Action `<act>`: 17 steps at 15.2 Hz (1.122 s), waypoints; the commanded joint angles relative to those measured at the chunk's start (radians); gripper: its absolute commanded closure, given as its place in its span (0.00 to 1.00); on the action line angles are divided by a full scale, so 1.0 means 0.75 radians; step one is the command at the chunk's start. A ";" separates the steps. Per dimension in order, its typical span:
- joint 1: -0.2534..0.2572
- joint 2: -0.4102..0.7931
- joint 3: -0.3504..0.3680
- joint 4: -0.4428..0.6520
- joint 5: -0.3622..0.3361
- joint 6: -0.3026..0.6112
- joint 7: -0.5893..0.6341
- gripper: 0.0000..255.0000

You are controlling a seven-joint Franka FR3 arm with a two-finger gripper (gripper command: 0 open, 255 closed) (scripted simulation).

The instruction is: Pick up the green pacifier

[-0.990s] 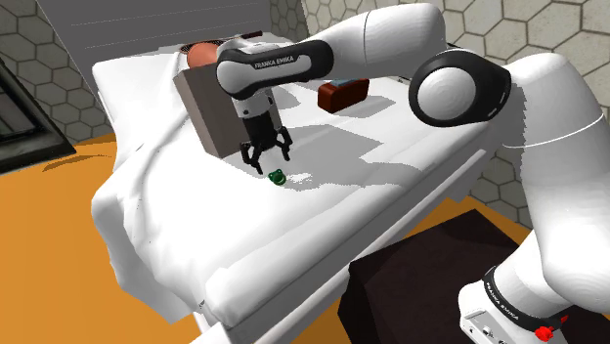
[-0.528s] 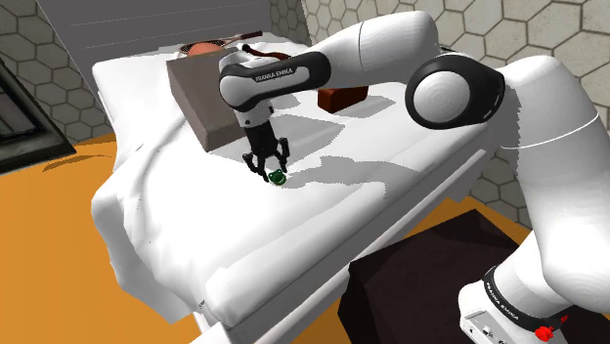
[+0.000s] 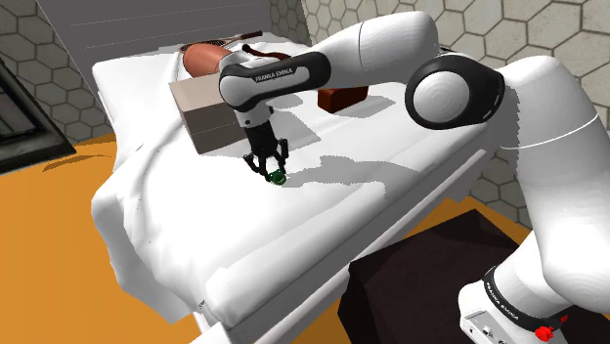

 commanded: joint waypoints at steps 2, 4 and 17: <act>0.000 -0.007 0.001 0.005 0.002 -0.012 0.002 1.00; 0.001 -0.018 0.003 0.023 0.004 -0.041 0.002 1.00; 0.017 -0.048 0.011 0.193 0.014 -0.238 0.009 1.00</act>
